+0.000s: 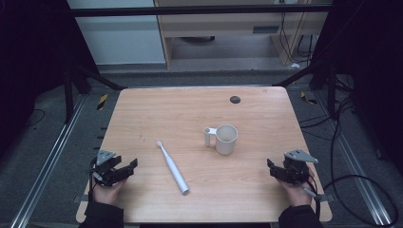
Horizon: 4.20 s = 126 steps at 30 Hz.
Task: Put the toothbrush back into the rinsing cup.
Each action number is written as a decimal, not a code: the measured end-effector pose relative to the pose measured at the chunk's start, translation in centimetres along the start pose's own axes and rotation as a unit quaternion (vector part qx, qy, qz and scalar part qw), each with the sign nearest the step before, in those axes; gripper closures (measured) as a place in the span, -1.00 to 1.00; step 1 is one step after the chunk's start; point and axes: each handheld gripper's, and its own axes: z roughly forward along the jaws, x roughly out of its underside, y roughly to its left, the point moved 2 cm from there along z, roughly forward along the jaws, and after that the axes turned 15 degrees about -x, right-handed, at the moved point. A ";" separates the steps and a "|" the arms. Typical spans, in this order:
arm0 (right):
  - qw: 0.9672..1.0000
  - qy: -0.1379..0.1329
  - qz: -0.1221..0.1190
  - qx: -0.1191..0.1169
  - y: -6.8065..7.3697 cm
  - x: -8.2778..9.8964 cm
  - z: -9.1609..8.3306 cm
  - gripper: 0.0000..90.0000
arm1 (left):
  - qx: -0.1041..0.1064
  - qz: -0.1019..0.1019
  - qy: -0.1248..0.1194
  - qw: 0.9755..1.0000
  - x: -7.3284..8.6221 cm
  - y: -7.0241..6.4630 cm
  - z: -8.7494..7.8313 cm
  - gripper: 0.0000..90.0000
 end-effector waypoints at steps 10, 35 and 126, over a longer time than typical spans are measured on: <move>1.000 0.005 -0.011 -0.016 0.9 0.3 -0.2 -0.22 | 0.020 0.033 0.006 0.999 0.0 -1.8 -0.2 0.19; 0.999 0.008 -0.024 -0.029 1.5 0.3 -0.1 -0.04 | 0.059 0.089 0.041 0.993 -0.5 -6.8 1.5 0.97; 0.999 0.020 -0.037 -0.034 1.8 0.3 0.7 -0.05 | 0.096 0.147 0.060 0.983 -3.1 -12.2 4.7 0.76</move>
